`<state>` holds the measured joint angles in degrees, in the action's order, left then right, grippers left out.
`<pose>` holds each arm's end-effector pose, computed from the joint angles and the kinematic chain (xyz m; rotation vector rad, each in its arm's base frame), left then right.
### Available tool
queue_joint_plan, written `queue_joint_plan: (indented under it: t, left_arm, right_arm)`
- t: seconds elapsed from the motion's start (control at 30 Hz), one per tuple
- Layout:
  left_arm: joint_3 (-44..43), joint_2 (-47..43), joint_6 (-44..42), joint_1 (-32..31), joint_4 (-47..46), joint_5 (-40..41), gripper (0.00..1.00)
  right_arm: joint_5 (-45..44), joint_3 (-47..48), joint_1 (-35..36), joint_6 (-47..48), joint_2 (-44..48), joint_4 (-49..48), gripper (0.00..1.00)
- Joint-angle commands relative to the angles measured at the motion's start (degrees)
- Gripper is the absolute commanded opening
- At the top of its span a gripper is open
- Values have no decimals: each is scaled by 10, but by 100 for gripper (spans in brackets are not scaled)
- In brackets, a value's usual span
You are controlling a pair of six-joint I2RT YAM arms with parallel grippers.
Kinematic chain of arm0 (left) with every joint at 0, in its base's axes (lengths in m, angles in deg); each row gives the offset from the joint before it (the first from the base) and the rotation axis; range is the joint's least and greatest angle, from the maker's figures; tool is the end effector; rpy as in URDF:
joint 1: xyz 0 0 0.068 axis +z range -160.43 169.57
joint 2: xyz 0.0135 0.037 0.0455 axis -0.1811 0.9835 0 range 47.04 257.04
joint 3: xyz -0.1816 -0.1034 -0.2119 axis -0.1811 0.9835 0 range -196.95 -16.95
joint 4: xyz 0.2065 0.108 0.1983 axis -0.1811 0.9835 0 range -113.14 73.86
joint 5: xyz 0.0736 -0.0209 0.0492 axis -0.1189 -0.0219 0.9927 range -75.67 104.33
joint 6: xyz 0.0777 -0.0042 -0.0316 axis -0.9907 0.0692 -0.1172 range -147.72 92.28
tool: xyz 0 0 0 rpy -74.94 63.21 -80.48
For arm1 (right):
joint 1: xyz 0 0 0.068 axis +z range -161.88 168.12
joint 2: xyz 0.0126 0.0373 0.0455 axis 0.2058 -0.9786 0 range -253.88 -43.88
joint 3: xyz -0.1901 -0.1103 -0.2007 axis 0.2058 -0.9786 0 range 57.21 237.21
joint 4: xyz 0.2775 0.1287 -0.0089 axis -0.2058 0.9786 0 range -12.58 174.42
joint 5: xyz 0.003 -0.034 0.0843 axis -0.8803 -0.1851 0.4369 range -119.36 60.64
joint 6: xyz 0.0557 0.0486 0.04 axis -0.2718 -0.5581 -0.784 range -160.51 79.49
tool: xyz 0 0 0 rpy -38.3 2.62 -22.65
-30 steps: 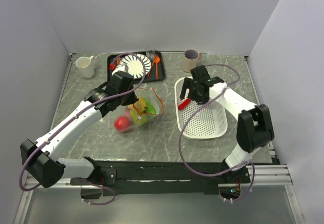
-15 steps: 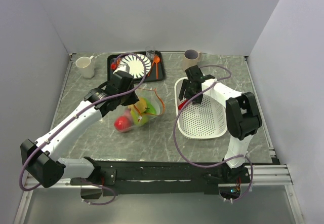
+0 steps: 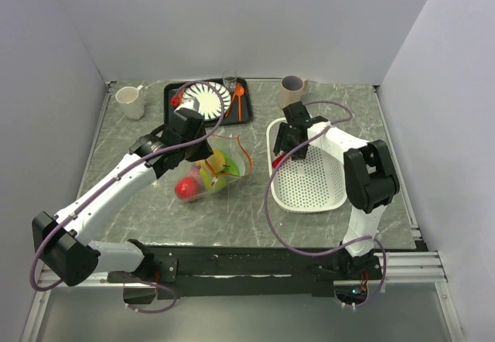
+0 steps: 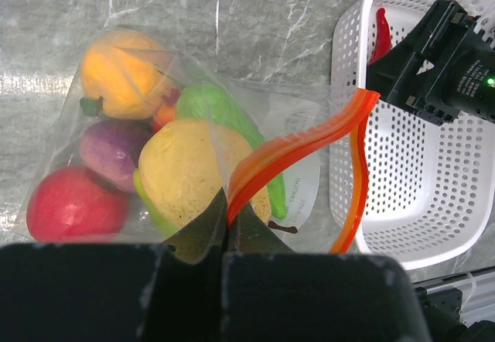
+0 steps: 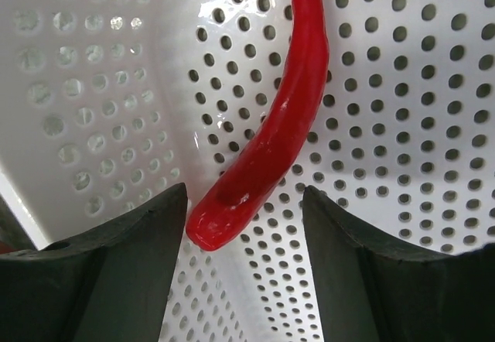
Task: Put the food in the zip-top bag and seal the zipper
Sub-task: Pick up the fake vegetable from the bin.
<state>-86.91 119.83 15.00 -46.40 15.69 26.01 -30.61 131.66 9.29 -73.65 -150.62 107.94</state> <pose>0.2825 -0.1865 0.3385 -0.2435 2.3141 -0.4771 0.4201 0.1610 0.1542 0.2883 2.6811 0.2714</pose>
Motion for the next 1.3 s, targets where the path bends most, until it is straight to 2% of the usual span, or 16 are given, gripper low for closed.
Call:
queue_joint_plan:
  t: [0.0,0.2,0.3,0.33,0.47,0.73,0.97,1.17,1.27]
  left_arm:
    - [-1,0,-5,2,-19,-10,1]
    - [-3,1,-11,2,-18,-12,1]
    - [-1,3,-11,2,-18,-14,1]
    - [0,2,-10,2,-20,-13,1]
    - [3,2,-11,3,-24,-13,1]
    - [3,7,-10,2,-27,-20,1]
    - [-9,20,-17,2,-16,-19,1]
    - [5,14,-18,2,-37,-32,1]
    - [-1,19,-18,2,-33,-28,1]
  right_arm:
    - [-1,-5,-4,6,-18,-15,67]
    - [-7,-19,-5,4,-16,-27,60]
    - [-8,-33,-5,4,-1,-39,50]
    - [-9,-35,-5,4,7,-40,43]
    - [-19,-52,-5,10,43,-44,31]
    - [-36,-102,-5,31,157,-36,28]
    - [115,-175,-6,102,278,-78,22]
    - [218,-164,-1,131,327,-38,21]
    - [263,-129,12,171,326,16,21]
